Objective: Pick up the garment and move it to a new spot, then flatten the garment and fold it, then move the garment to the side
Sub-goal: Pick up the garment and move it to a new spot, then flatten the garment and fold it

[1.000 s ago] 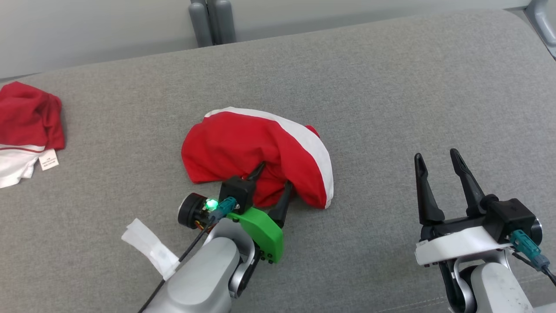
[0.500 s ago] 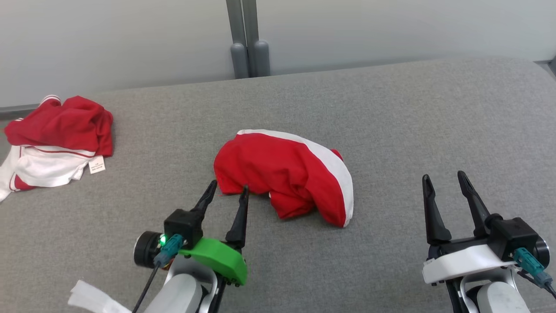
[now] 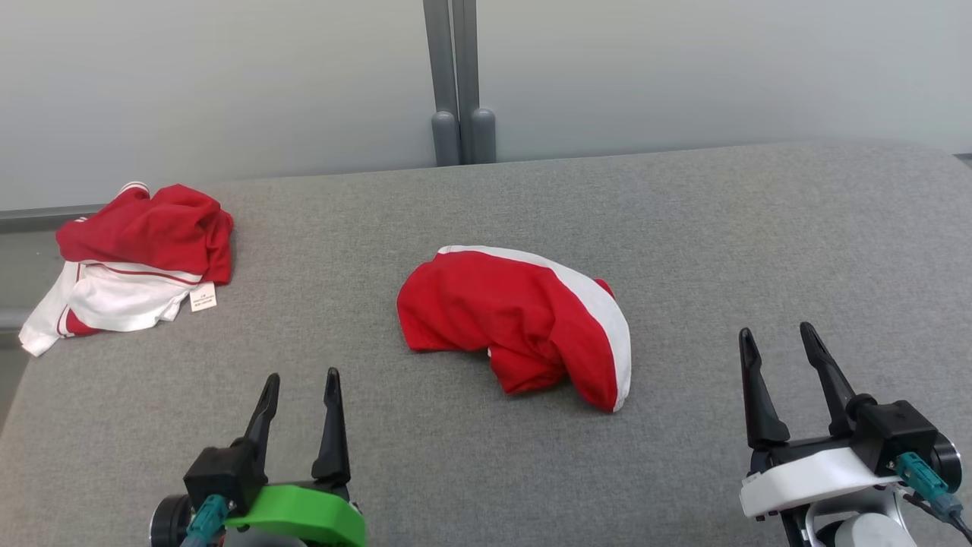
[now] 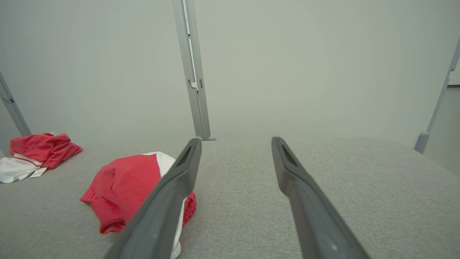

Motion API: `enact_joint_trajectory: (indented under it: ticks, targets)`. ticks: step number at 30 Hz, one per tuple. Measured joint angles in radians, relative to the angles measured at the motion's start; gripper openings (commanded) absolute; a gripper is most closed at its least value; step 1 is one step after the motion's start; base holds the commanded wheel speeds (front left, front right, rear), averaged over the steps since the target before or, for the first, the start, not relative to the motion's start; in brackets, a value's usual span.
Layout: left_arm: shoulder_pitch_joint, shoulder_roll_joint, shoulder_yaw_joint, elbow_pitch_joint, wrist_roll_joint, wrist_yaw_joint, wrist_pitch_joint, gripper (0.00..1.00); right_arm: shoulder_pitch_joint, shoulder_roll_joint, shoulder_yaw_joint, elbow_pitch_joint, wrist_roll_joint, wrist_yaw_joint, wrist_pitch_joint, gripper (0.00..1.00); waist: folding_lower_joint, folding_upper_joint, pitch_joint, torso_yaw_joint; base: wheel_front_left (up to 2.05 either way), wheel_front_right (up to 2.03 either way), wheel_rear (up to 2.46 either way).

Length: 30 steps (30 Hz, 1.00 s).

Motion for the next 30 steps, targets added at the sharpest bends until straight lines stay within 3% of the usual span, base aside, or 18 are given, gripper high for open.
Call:
enact_joint_trajectory:
  ticks: [10, 30]
  targets:
    - [0.072, -0.042, 0.085, -0.023, 0.058, -0.032, 0.0, 1.0, 0.021, 0.0, 0.013, 0.007, 0.005, 0.0, 0.0, 1.0, 0.0, 0.0, -0.006, 0.001, 0.0, 0.0, 0.0]
    - [0.073, -0.072, 0.128, 0.012, 0.114, -0.076, 0.0, 1.0, 0.025, 0.0, 0.018, 0.011, 0.01, 0.0, 0.0, 1.0, 0.0, 0.0, 0.002, -0.001, 0.0, 0.0, 0.0]
